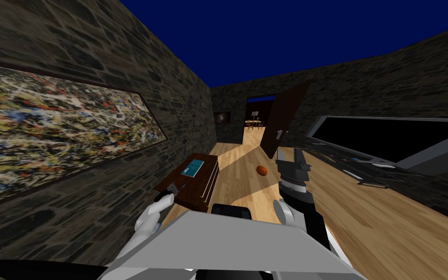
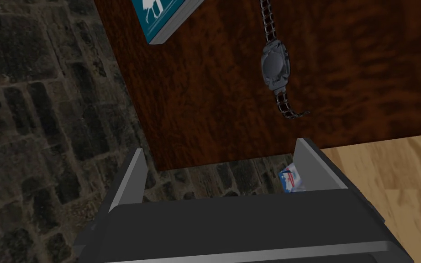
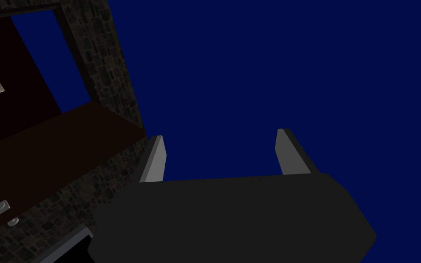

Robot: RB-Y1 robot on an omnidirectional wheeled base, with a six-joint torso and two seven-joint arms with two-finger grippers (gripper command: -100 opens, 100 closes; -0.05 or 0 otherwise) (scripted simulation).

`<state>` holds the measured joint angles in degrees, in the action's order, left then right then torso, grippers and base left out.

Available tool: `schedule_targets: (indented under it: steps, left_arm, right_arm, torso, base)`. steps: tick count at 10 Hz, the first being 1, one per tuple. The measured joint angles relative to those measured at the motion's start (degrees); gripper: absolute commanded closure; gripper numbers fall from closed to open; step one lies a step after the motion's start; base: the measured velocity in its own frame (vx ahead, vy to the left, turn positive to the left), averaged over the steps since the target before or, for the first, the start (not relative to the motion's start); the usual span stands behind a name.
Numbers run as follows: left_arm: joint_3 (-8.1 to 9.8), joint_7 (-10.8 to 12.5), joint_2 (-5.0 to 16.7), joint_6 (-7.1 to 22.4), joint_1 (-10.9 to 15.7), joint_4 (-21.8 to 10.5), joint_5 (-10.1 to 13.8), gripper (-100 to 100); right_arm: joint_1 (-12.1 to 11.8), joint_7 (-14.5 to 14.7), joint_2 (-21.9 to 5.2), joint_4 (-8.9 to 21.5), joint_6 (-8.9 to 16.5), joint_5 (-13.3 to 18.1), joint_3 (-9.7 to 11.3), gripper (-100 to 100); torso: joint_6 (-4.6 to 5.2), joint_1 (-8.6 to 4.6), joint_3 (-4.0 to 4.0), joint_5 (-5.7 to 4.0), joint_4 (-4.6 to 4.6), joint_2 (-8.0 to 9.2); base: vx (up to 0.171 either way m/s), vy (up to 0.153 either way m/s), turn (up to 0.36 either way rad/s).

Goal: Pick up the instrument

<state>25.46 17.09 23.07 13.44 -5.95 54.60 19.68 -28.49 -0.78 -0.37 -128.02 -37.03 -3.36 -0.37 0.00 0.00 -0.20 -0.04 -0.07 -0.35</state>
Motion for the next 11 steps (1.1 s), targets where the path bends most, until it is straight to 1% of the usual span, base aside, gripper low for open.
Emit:
schedule_targets:
  steps: [1, 2, 4, 5, 6, 7, 8, 9, 10, 11]
  left_arm:
    - [0.57, 0.1, 0.0, 1.1, -0.2, -0.6, 0.1, -100]
    - [1.50, 0.1, 0.2, 2.7, 0.0, -1.7, 0.4, -100]
    - [2.61, 0.2, 0.9, 4.8, 1.0, -4.6, 1.0, -100]
    - [2.83, 0.1, 0.9, 5.3, 0.7, -5.8, 1.5, -100]
    - [3.70, 0.2, 1.2, 6.6, 1.2, -6.7, 1.5, -100]
    - [4.10, 0.2, 1.3, 7.4, 1.6, -8.1, 1.5, -100]
    - [4.04, 0.1, 1.5, 7.3, 1.8, -9.4, 1.9, -100]
    - [4.67, 0.1, 1.7, 8.1, 2.2, -10.6, 1.9, -100]
    - [4.92, 0.0, 1.9, 8.6, 2.5, -12.1, 2.2, -100]
    - [5.61, 0.0, 2.1, 9.8, 2.6, -12.9, 2.4, -100]
  right_arm:
    - [0.0, 0.0, 0.0, 0.0, 0.0, 0.0, 0.0, 0]
    - [0.0, 0.0, 0.0, 0.0, 0.0, 0.0, 0.0, 0]
    - [0.0, 0.0, 0.0, 0.0, 0.0, 0.0, 0.0, 0]
    - [0.0, 0.0, 0.0, 0.0, 0.0, 0.0, 0.0, 0]
    - [0.0, 0.0, 0.0, 0.0, 0.0, 0.0, 0.0, 0]
    - [0.0, 0.0, 0.0, 0.0, 0.0, 0.0, 0.0, 0]
    - [0.0, 0.0, 0.0, 0.0, 0.0, 0.0, 0.0, 0]
    - [0.0, 0.0, 0.0, 0.0, 0.0, 0.0, 0.0, 0]
    - [0.0, 0.0, 0.0, 0.0, 0.0, 0.0, 0.0, 0]
    - [0.0, 0.0, 0.0, 0.0, 0.0, 0.0, 0.0, 0]
  torso:
    - [-0.03, 0.01, 0.01, 0.00, -0.01, 0.03]
    - [-0.01, -0.03, -0.01, 0.00, -0.01, -0.01]
    - [-0.01, 0.04, 0.00, 0.00, 0.00, 0.01]
    - [-0.03, 0.06, 0.04, 0.02, 0.00, 0.09]
    - [-0.01, 0.10, 0.01, 0.01, 0.00, 0.01]
    - [-0.02, 0.10, 0.01, 0.03, 0.00, 0.05]
    - [-0.03, 0.06, 0.10, 0.02, 0.03, 0.20]
    - [-0.01, 0.07, 0.09, 0.01, 0.03, 0.17]
    - [-0.02, 0.07, 0.08, 0.02, 0.02, 0.15]
    - [-0.02, 0.10, 0.03, 0.01, 0.01, 0.07]
  base:
    - [0.105, -0.019, -0.051]
    - [0.098, -0.007, -0.025]
    - [0.083, 0.007, -0.041]
    - [0.102, 0.021, -0.045]
    - [0.088, 0.020, -0.029]
    - [0.033, 0.006, -0.001]
    - [0.057, 0.011, -0.048]
    - [0.067, 0.012, -0.032]
    - [0.093, 0.020, -0.039]
    - [0.093, 0.019, -0.025]
